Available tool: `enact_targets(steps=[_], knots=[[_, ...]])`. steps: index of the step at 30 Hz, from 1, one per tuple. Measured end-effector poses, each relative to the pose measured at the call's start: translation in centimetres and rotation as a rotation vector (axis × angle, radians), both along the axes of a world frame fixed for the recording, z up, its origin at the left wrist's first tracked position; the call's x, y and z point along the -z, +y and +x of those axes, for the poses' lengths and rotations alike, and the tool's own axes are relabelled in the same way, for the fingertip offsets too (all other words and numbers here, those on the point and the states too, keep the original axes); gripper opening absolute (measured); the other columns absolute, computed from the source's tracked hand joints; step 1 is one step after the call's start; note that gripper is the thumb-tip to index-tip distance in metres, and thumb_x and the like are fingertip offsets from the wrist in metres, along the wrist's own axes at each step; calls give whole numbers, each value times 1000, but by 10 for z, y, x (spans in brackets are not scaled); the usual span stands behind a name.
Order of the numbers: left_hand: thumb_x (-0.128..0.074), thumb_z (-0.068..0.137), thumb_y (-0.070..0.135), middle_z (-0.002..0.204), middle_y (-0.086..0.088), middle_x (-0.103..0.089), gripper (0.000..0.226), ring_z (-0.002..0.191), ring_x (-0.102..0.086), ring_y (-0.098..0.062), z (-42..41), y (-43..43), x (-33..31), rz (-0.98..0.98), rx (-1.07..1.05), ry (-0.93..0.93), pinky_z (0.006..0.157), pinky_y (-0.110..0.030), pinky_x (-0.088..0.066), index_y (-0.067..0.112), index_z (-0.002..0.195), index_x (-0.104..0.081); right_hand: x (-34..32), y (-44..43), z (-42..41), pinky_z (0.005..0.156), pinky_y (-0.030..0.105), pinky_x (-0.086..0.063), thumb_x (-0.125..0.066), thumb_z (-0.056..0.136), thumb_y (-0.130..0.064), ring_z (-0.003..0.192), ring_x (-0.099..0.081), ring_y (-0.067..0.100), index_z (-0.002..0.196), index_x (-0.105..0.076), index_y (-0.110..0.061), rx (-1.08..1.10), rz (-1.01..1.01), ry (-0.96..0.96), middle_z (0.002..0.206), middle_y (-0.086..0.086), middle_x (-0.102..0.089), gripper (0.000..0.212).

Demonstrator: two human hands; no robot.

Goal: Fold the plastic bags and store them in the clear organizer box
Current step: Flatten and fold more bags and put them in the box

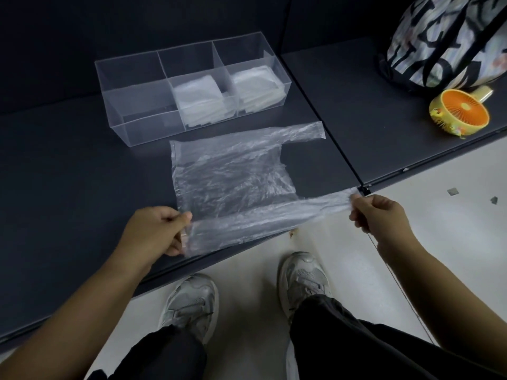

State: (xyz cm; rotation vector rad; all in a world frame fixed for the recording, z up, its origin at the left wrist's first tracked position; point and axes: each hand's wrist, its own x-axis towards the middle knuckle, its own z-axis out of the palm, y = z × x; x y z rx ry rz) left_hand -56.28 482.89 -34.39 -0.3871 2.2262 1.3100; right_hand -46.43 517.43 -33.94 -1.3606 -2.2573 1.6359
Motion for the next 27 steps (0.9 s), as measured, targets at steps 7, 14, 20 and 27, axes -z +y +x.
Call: enact_targets(steps=[7, 14, 20, 27], knots=[[-56, 89, 34, 72, 2, -57, 19, 63, -52, -19, -4, -2, -8, -590, 232, 723, 53, -28, -34, 18, 80, -55, -20, -40, -35, 85, 43, -45, -60, 89, -17, 101, -52, 28, 110, -60, -11, -231, 768, 167, 112, 12, -53, 22], [-22, 102, 32, 161, -5, 4, 58, 147, 8, -16, -49, 22, 19, -750, 688, 668, 118, -39, 8, 8, 152, -3, 7, -181, -80, 120, 34, -5, -42, 101, -31, 147, -14, 20, 149, -28, -11, -1187, 622, 292, 158, 9, -23, 54], [-2, 93, 56, 159, 0, 17, 73, 145, 18, -11, -56, 11, 39, -841, 674, 629, 117, -39, 13, 14, 151, 11, 37, -100, -75, 119, 40, 7, -2, 89, -68, 148, 4, 20, 153, -5, -24, -996, 1010, -77, 161, 2, 1, 78], [4, 87, 61, 157, 0, 20, 78, 143, 23, -13, -55, 16, 34, -834, 688, 669, 116, -39, 18, 14, 150, 13, 17, -97, -112, 118, 42, 1, -25, 97, -54, 148, -5, 25, 151, -18, -9, -843, 975, -6, 160, 11, -11, 71]])
